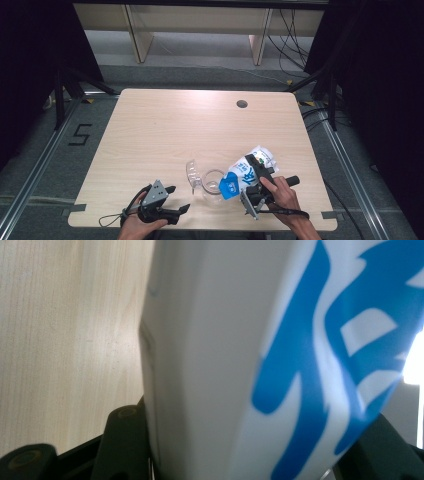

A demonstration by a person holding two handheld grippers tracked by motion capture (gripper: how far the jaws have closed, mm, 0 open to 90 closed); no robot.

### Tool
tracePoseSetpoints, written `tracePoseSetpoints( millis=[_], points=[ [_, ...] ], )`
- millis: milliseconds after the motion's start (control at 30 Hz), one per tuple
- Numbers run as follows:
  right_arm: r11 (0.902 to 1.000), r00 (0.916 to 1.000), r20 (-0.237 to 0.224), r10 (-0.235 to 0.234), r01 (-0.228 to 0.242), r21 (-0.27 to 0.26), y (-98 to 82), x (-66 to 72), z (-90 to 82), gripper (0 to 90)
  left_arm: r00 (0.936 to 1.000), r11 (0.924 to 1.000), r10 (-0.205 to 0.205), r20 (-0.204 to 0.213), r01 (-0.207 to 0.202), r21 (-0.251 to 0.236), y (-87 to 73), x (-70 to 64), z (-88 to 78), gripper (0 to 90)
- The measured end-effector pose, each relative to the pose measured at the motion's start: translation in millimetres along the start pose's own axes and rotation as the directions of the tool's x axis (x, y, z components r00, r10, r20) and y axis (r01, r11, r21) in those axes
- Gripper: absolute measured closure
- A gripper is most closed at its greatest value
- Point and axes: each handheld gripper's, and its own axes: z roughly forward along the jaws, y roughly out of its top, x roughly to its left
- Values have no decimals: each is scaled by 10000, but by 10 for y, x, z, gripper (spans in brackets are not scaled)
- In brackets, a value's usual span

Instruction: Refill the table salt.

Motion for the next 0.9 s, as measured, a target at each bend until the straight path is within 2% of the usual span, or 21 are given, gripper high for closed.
tracePoseSetpoints(
  millis=[100,133,167,200,233,300,367,500,533,633,667,700,733,767,800,900],
  points=[
    [9999,9999,-105,-69,70,83,7,4,-2,468,10000,10000,34,6,-34,33,4,4,-8,218],
    [9993,9998,-105,182,-178,329,9,27,-18,469,10000,10000,44,-26,-44,-4,1,3,-3,218],
    [9998,10000,-23,-80,80,163,11,10,-7,469,10000,10000,41,-32,-41,-13,1,0,-2,218],
    [9982,9983,29,-583,583,-100,16,-22,9,470,9999,9999,131,-44,-131,-5,4,2,-5,218],
    [9961,9962,16,-876,876,34,26,-46,-7,470,9998,9998,185,-77,-185,2,6,3,-7,218],
    [9973,9973,58,-730,729,92,26,-39,-13,470,9998,9998,216,-55,-216,18,6,8,-6,218],
    [9966,9967,39,-817,816,125,26,-42,-9,470,10000,10000,-10,-69,9,-44,3,-8,-3,218],
    [9938,9939,58,-1100,1099,192,32,-36,-3,471,10000,10000,-12,-43,12,-53,3,-12,-1,218],
    [9975,9978,6,-667,666,237,24,-3,-1,472,9997,9997,229,-30,-229,-19,8,2,-4,218],
    [9961,9969,-36,-788,789,383,30,-5,-13,474,9998,9998,174,-65,-174,-8,7,0,-5,218],
    [9972,9971,133,-754,754,-19,26,-1,18,474,9998,9998,173,-65,-173,-19,6,-1,-5,218],
    [9955,9955,194,-930,933,-153,32,-16,21,474,9998,9998,192,-31,-192,-49,7,-1,-3,218],
    [9957,9955,320,-889,896,-234,28,-10,29,474,9997,9997,226,-36,-226,-14,8,1,-7,218],
    [9992,9991,107,-409,409,6,20,27,19,474,9998,9998,189,-40,-189,-20,7,-1,-6,218],
    [9996,9996,108,-271,270,73,21,37,13,474,9999,9999,112,-46,-112,-29,5,-6,-5,218],
    [9975,9976,-69,-692,694,166,34,1,7,477,10000,10000,5,-50,-5,-54,4,-10,-2,218]
  ],
)
